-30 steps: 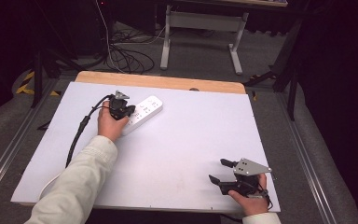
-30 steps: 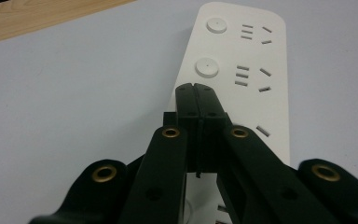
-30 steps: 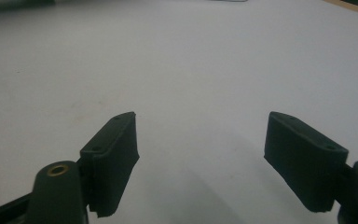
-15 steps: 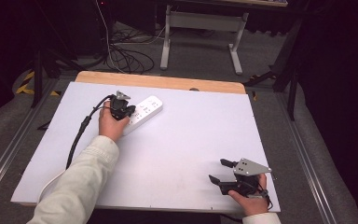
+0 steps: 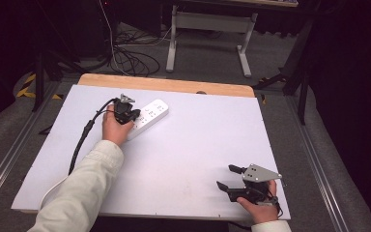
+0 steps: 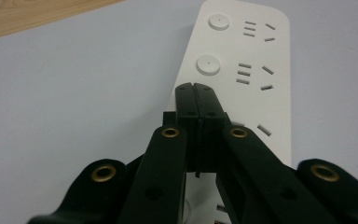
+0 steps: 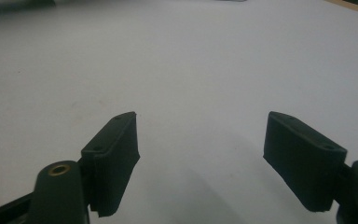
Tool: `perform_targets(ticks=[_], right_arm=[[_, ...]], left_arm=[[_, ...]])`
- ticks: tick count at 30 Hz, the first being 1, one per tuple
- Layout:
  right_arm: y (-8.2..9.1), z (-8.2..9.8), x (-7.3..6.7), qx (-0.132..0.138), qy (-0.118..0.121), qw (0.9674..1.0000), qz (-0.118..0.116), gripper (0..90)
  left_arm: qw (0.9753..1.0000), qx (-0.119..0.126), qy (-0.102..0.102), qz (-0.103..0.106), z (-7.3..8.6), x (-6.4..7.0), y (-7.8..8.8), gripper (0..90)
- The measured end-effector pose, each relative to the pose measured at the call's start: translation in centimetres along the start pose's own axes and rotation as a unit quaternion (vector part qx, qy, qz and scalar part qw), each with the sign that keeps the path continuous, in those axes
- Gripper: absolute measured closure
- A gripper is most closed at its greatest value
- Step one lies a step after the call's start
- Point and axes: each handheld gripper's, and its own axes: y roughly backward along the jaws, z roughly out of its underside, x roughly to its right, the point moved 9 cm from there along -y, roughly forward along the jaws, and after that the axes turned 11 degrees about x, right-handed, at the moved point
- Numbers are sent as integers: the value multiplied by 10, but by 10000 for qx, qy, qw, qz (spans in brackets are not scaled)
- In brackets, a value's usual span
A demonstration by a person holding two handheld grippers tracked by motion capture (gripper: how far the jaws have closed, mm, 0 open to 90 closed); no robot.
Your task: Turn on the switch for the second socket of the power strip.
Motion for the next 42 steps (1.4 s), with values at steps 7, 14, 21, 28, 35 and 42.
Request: perform_targets(ticks=[7,14,21,28,35,42], right_arm=[[0,0,1,2,-12,10000,18,269],[0,1,2,-10,-22,10000,39,269],[1,0,1,1,-22,10000,39,270],[1,0,2,-3,-16,10000,54,270],[1,0,1,4,-20,10000,45,271],[0,0,1,-2,-16,10000,51,272]], left_arm=[[9995,231,144,179,-3,0,1,900],[9993,302,165,159,-9,0,9,899],[9990,402,130,161,-18,2,19,884],[9988,451,118,157,-26,4,26,881],[9989,434,2,184,-27,4,32,870],[9984,520,23,204,-31,5,37,835]])
